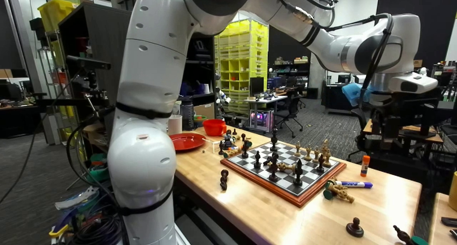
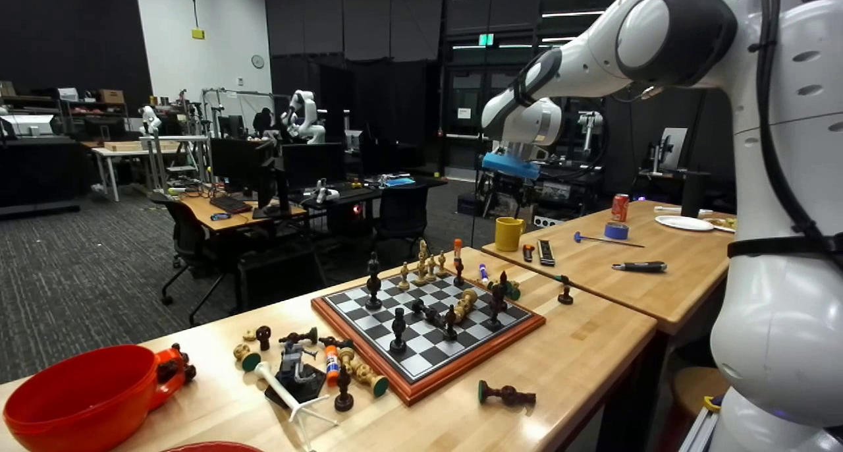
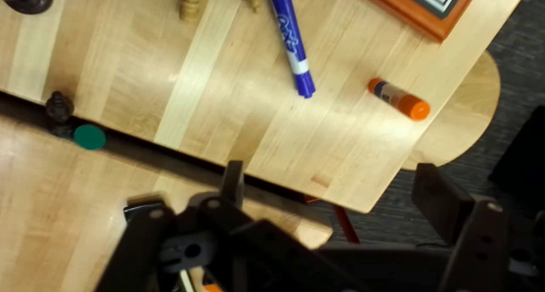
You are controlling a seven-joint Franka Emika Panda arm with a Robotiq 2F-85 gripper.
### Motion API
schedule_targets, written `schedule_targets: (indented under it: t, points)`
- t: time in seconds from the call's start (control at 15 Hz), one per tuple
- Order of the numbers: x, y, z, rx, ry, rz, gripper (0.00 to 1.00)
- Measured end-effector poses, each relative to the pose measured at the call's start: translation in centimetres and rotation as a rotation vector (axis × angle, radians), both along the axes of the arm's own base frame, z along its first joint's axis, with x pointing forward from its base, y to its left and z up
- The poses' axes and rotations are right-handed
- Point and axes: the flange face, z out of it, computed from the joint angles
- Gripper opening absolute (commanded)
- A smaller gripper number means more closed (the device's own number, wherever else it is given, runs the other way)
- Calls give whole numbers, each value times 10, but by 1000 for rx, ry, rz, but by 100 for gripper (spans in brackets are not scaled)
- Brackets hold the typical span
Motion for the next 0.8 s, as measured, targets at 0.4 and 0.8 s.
schedule_targets:
  t: [0.4,0.8]
  points:
    - [-2,-54,-32,-54,102,-237,100]
    - [-39,-97,-51,56,298,-438,100]
